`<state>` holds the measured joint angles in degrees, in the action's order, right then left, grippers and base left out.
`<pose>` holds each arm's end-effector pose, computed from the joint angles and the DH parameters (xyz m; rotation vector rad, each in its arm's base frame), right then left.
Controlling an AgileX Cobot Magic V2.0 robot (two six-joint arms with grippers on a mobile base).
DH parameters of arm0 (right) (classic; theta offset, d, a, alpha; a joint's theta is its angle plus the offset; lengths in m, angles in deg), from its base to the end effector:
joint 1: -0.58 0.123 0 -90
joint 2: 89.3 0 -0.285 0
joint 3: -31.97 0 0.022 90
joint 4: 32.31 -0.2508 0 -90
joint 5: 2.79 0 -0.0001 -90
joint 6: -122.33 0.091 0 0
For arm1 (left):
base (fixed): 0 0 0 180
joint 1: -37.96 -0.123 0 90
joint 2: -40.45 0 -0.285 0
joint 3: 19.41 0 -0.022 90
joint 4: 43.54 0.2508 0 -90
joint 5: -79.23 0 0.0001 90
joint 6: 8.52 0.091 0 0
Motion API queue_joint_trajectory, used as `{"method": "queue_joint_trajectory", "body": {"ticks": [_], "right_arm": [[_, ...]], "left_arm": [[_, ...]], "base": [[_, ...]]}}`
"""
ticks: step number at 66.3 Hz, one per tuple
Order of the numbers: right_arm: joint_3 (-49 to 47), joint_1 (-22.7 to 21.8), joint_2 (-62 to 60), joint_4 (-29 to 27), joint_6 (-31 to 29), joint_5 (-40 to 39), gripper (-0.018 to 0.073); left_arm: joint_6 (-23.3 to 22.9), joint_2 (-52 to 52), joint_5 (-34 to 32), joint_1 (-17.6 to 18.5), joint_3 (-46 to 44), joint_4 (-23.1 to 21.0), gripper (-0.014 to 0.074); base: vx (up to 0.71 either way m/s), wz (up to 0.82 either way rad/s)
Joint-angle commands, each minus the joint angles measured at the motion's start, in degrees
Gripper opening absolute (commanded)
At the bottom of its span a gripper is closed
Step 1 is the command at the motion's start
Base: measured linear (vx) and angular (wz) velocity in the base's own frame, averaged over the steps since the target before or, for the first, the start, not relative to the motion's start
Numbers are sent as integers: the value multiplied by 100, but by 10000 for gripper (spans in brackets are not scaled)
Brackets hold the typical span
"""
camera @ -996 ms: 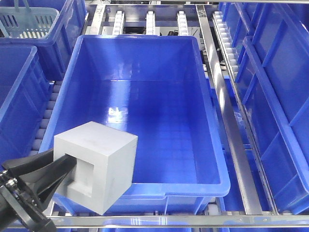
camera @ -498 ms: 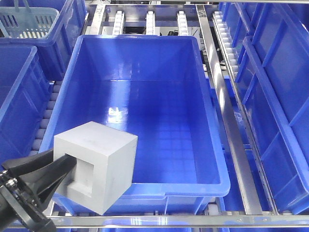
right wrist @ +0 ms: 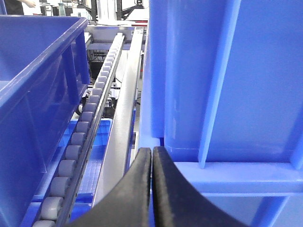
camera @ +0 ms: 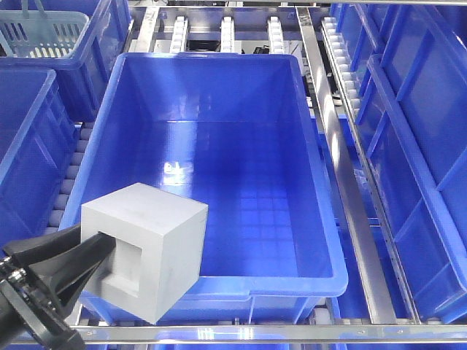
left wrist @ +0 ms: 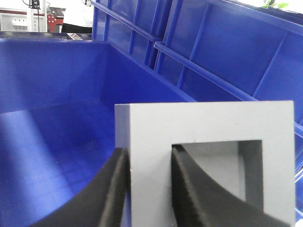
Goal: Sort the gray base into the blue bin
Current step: 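Approach the empty blue bin and position the held block above it, then lower the gray block into the blue bin with the left gripper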
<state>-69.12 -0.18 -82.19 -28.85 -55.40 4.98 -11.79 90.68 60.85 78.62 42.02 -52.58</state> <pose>0.0566 -0.0015 0.1915 0.0006 1.6368 -0.0323 0.1164 -0.0941 0.2643 0.3782 1.6298 -0.6590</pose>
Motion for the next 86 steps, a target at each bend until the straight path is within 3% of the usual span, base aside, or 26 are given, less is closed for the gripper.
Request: {"method": "queue_joint_trajectory", "body": {"ticks": [1,12,18,34,38,50,60,86], "right_arm": [[88,-23,-67,32,-37,-450,-9],[88,-23,-67,32,-37,-450,-9],[88,-23,-67,32,-37,-450,-9],[88,-23,-67,32,-37,-450,-9],[88,-23,-67,32,-37,-450,-9],[88,-23,-67,32,-37,-450,-9],[88,-23,-67,32,-37,-450,-9],[88,-23,-67,32,-37,-450,-9]], "left_arm": [[-15,-50,-601,10,-190,-19,-5],[-15,-50,-803,7,-326,-139,1],[-4,-32,-746,-5,-603,-440,4],[831,568,129,-42,-1751,-554,8],[855,768,420,-176,-2046,-658,8],[863,1430,942,-1014,-2674,-964,14],[863,2058,1409,-1516,-3243,-965,18],[876,3903,3361,-1652,-5170,-965,34]], "base": [[0,0],[0,0],[0,0],[0,0],[0,0],[0,0],[0,0],[0,0]]}}
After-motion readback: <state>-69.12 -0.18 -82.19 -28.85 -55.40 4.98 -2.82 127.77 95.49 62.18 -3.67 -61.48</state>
